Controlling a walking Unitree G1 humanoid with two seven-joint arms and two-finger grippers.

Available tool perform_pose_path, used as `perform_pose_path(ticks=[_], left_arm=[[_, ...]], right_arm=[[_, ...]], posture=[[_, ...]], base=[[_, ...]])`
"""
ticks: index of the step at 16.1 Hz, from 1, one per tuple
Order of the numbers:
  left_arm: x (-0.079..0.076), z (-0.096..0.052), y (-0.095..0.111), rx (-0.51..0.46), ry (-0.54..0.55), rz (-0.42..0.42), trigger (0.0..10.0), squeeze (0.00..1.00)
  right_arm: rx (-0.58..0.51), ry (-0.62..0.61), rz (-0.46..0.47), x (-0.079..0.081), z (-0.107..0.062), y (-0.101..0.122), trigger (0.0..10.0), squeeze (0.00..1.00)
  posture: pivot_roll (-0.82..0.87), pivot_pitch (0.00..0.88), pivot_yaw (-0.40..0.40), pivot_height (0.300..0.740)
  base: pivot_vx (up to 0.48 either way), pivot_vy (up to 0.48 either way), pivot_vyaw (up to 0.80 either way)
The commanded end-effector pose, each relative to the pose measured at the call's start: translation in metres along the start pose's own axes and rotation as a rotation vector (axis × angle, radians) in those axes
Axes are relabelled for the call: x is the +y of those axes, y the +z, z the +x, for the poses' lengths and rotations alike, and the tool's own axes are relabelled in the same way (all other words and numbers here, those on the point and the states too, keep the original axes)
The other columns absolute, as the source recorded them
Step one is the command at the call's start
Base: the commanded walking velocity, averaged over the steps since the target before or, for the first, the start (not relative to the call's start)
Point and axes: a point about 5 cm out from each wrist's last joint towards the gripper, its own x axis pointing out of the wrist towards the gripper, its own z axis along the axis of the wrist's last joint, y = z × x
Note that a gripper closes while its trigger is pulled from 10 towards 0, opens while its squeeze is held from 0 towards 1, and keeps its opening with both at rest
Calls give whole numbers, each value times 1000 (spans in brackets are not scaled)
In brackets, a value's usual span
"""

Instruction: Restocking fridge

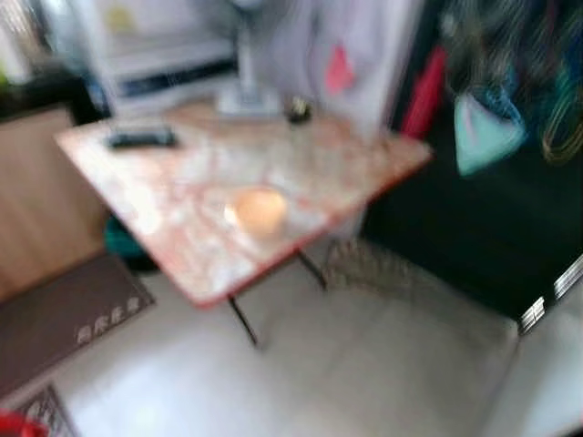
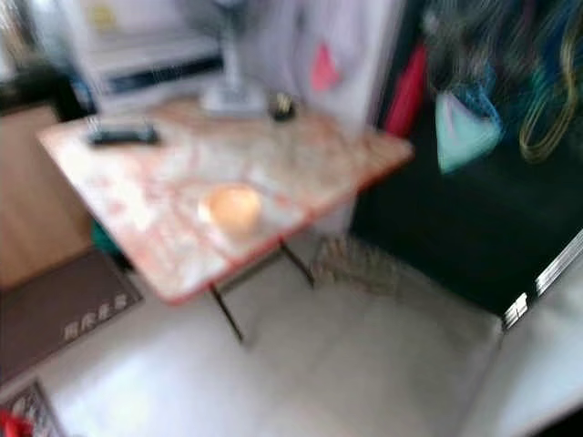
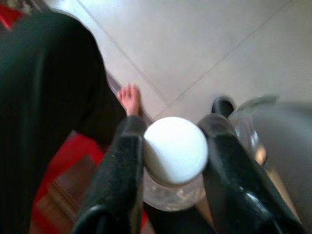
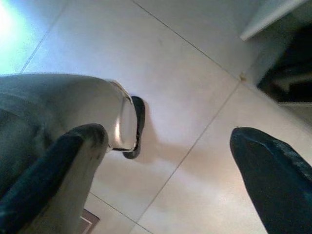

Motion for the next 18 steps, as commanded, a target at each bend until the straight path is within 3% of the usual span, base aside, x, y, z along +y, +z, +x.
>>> perform_pose_path(ticks=[1, 4, 12, 16, 18], left_arm=[[0, 0, 2, 4, -5, 8, 10000, 0], [-7, 1, 1, 3, -13, 13, 10000, 0], [-7, 1, 5, 0, -26, 34, 10000, 0], [-8, 1, 7, -6, -48, 100, 10000, 0], [-7, 2, 6, -1, -31, 60, 10000, 0]], right_arm=[[-8, 9, 9, 3, 1, 2, 10000, 0], [-3, 12, 5, 3, 1, 1, 10000, 0], [3, 11, 11, 5, 1, 0, 10000, 0], [10, 13, 4, 5, 1, -1, 10000, 0], [12, 15, -1, 5, 1, -1, 10000, 0]], posture=[[43, 0, -11, 740], [45, 0, -12, 740], [36, 0, 5, 740], [32, 0, 9, 740], [29, 0, 9, 740]], base=[[0, 0, 0], [0, 0, -533], [0, 0, -800], [0, -118, -800], [0, -236, -800]])
